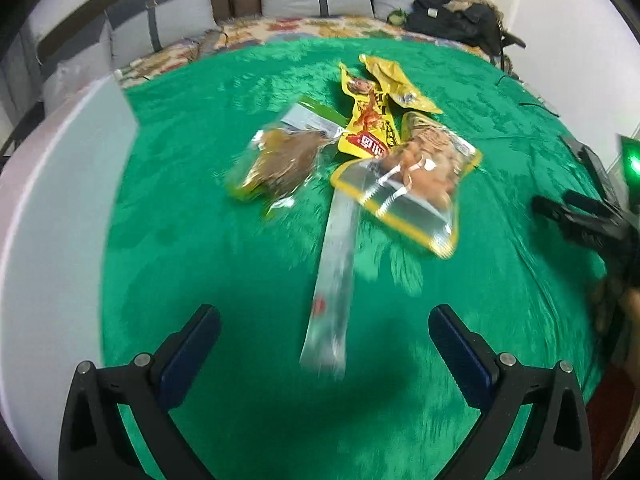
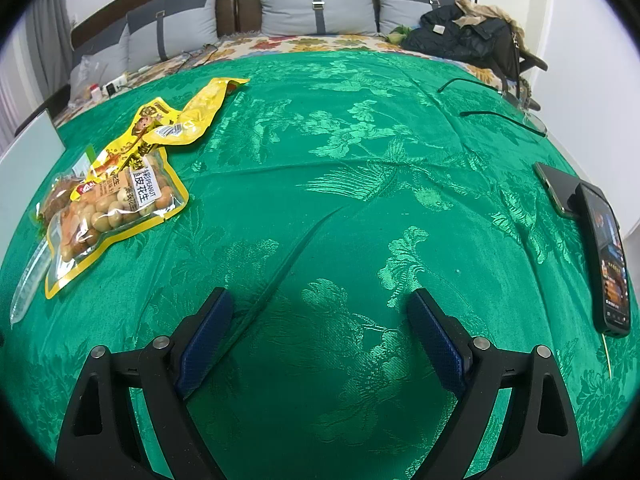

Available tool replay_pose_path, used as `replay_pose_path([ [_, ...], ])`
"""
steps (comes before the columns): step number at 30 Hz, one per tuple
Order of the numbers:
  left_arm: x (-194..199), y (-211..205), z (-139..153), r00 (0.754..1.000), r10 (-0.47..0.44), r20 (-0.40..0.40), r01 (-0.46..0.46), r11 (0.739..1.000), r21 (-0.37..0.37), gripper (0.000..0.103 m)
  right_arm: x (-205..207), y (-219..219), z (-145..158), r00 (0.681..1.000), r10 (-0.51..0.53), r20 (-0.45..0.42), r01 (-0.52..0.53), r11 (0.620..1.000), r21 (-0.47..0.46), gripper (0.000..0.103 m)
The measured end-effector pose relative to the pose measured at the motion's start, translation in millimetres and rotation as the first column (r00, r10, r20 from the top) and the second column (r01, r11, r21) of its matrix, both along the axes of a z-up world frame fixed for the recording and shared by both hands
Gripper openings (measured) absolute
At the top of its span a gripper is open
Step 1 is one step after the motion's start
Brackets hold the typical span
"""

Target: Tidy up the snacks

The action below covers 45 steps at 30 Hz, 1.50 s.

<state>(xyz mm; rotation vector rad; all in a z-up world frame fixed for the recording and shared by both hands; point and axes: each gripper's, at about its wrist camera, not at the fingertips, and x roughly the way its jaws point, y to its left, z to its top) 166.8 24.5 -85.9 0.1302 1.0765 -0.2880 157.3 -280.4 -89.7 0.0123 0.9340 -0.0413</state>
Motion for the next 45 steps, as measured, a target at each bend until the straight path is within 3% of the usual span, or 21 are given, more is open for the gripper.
replay_pose_path([
  [1, 6, -3, -3, 1.0, 0.005, -0.011, -0.005, 1.0, 0.008, 0.1, 0, 0, 0, 1.0, 0.0, 0.0, 0.0, 1.0, 0.0, 0.092],
  [4, 21, -11, -17, 0.999, 0.017, -0.047, -0.016, 1.0, 0.024, 0.081, 0, 0, 0, 1.0, 0.0, 0.0, 0.0, 1.0, 0.0, 0.092],
  [7, 17, -13, -15, 1.0, 0.012, -0.007, -0.012, 1.0, 0.024, 0.061, 0, 0, 0, 1.0, 0.0, 0.0, 0.0, 1.0, 0.0, 0.092],
  [9, 12, -13, -14, 1.0, 0.023, 0.01, -0.023, 0.999, 0.022, 0.024, 0, 0, 0, 1.0, 0.0, 0.0, 0.0, 1.0, 0.0, 0.092],
  [20, -45, 15, -14, 0.973, 0.228, 0.02, -0.228, 0.974, -0.015, 0.021, 0, 0, 0, 1.0, 0.0, 0.0, 0.0, 1.0, -0.001, 0.092],
  [23, -47, 22, -16, 0.969, 0.247, 0.035, -0.246, 0.969, -0.017, 0.024, 0, 0, 0, 1.0, 0.0, 0.0, 0.0, 1.0, -0.001, 0.092],
  [25, -42, 25, -16, 0.964, 0.262, 0.037, -0.261, 0.965, -0.022, 0.045, 0, 0, 0, 1.0, 0.0, -0.001, 0.0, 1.0, -0.001, 0.092],
  [26, -37, 26, -17, 0.961, 0.274, 0.036, -0.273, 0.962, -0.027, 0.068, 0, 0, 0, 1.0, 0.0, -0.001, 0.0, 1.0, 0.0, 0.092],
  [27, -34, 28, -18, 0.958, 0.282, 0.042, -0.282, 0.959, -0.024, 0.082, 0, 0, 0, 1.0, 0.0, -0.001, 0.0, 1.0, -0.001, 0.092],
  [31, -25, 32, -27, 0.958, 0.281, 0.066, -0.283, 0.959, 0.02, 0.094, 0, 0, 0, 1.0, 0.0, -0.001, 0.0, 1.0, -0.001, 0.092],
  [33, -23, 37, -30, 0.955, 0.289, 0.066, -0.29, 0.957, 0.007, 0.102, 0, 0, 0, 1.0, 0.0, -0.001, 0.0, 1.0, -0.001, 0.092],
  [45, -9, 47, -33, 0.962, 0.246, 0.117, -0.246, 0.969, -0.01, 0.103, 0, 0, 0, 1.0, 0.0, -0.001, 0.0, 1.0, -0.001, 0.092],
])
